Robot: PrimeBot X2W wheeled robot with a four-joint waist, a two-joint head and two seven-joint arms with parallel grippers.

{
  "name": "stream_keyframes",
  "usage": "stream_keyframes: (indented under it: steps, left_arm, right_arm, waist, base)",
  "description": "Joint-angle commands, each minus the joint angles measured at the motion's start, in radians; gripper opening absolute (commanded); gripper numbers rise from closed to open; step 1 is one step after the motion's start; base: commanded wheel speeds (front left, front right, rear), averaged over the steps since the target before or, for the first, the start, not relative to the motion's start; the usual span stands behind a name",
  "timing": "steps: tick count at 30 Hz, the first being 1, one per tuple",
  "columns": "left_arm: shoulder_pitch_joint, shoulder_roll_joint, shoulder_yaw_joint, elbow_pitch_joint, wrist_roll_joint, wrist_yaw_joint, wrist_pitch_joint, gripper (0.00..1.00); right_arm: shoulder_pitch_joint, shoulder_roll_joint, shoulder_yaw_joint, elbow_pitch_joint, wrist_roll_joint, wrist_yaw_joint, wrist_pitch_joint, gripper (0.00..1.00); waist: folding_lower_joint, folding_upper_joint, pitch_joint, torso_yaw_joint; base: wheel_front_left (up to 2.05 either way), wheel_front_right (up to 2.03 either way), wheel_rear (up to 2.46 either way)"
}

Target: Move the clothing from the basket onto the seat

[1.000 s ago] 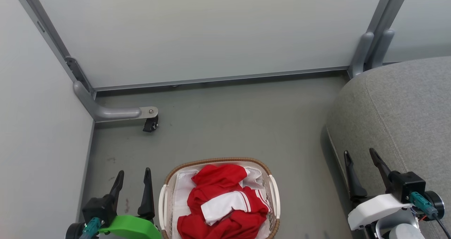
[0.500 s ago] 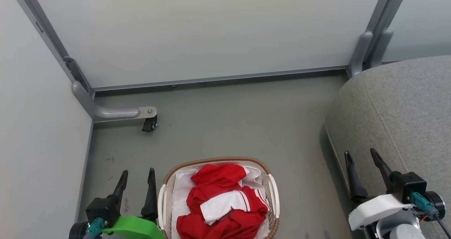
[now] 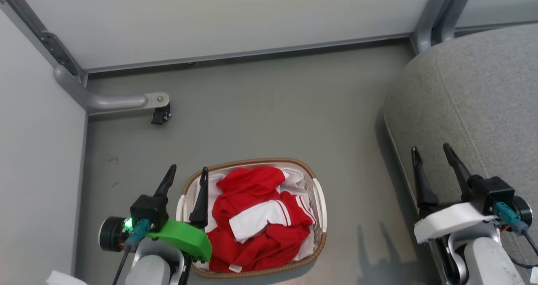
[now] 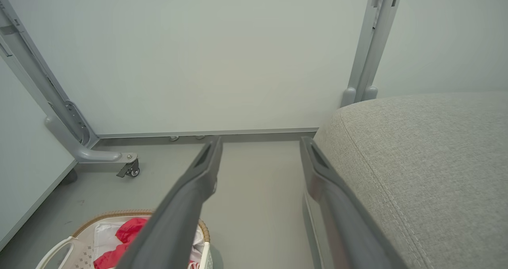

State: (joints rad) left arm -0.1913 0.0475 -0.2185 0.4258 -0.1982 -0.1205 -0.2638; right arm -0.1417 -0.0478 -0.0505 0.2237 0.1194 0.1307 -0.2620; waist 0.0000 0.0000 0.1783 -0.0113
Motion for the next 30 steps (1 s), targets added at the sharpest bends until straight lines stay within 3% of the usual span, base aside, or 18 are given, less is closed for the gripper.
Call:
stream_keyframes:
  steps: [1,10,15,30]
  left_arm:
    - [-0.041,0.005,-0.01,0.016,0.008,-0.002,-0.001,1.0]
    - [-0.217,0.009,-0.141,0.185,0.085,-0.01,-0.001,1.0]
    - [-0.323,0.025,-0.278,0.289,0.111,-0.012,-0.001,1.0]
    - [-0.476,0.044,-0.647,0.54,-0.012,-0.011,-0.001,1.0]
  right_arm:
    - [-0.027,-0.004,0.0,-0.009,-0.002,0.0,-0.005,1.0]
    - [-0.133,-0.004,0.005,-0.038,0.016,0.0,-0.004,1.0]
    - [-0.177,-0.004,0.012,-0.048,0.037,0.0,-0.004,1.0]
    - [-0.244,-0.004,0.048,-0.054,0.105,0.0,-0.003,1.0]
  waist:
    - [0.0,0.0,0.108,-0.042]
    - [0.0,0.0,0.318,-0.096]
    - [0.0,0.0,0.418,-0.126]
    - [0.0,0.0,0.564,-0.21]
  base:
    - [0.0,0.0,0.0]
    - [0.0,0.0,0.0]
    - [0.0,0.0,0.0]
    - [0.0,0.0,0.0]
